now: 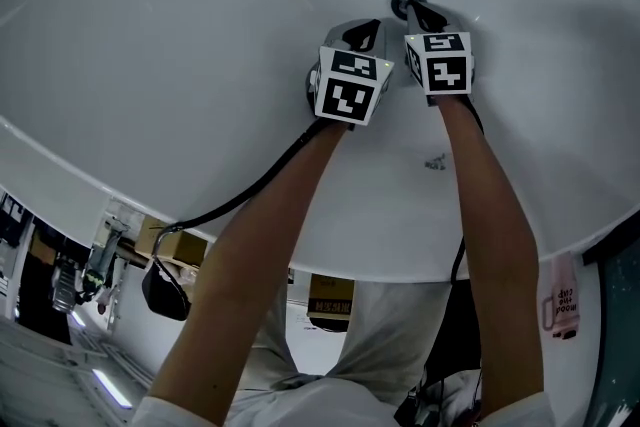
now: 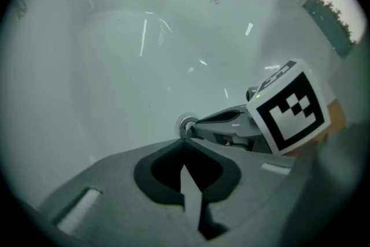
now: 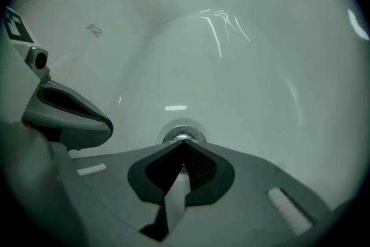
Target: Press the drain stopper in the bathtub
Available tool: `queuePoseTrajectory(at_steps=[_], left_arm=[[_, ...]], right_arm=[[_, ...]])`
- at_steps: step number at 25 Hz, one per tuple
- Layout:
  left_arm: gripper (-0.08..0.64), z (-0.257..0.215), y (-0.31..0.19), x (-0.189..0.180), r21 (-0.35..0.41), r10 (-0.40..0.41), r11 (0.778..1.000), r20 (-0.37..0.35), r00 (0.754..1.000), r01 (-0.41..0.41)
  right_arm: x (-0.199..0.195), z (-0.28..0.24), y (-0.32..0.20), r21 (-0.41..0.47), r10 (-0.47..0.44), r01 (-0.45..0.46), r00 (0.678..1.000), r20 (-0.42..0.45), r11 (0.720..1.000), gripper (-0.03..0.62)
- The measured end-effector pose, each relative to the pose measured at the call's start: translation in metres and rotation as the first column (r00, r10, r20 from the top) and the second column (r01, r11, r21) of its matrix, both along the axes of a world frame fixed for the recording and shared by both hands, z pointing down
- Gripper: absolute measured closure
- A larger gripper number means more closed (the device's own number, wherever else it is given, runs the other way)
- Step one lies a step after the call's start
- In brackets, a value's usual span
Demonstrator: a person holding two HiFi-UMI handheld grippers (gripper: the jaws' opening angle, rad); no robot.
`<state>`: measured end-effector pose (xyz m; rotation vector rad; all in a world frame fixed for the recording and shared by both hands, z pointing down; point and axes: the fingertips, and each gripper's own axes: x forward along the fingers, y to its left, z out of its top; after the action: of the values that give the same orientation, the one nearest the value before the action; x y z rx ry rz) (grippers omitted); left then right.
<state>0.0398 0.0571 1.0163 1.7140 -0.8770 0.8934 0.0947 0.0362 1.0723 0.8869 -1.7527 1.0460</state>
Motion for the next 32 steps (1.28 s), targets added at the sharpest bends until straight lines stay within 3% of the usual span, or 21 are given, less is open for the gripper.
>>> queuePoseTrajectory(at_steps=[9, 16, 19, 24, 32], left_arm=[[0.563, 0.004, 0.000, 0.000, 0.005, -0.011, 1.000, -0.003, 1.000, 0.011], [0.563, -0.009, 0.006, 0.002, 0.015, -0.010, 1.000, 0.004, 1.000, 0.010], [0.563, -0.018, 0.004, 0.001, 0.026, -0.007, 1.000, 0.003, 1.000, 0.007], [0.563, -0.037, 0.004, -0.001, 0.020, -0.007, 1.000, -0.012, 1.000, 0.007], [0.563, -0.087, 0.002, 0.005, 0.048, 0.009, 0.999, -0.003, 1.000, -0.009]], right_arm=[[-0.002, 0.011, 0.000, -0.062, 0.102, -0.100, 0.995, 0.022, 0.993, 0.589], [0.001, 0.010, -0.001, -0.100, 0.100, -0.100, 0.995, -0.005, 0.990, 0.589], [0.002, -0.001, 0.000, -0.091, 0.118, -0.117, 0.993, 0.012, 0.989, 0.588], [-0.003, -0.013, 0.012, -0.159, 0.119, -0.111, 0.992, 0.047, 0.981, 0.592], [0.011, -0.072, 0.009, -0.102, 0.113, -0.106, 0.992, 0.059, 0.989, 0.592]])
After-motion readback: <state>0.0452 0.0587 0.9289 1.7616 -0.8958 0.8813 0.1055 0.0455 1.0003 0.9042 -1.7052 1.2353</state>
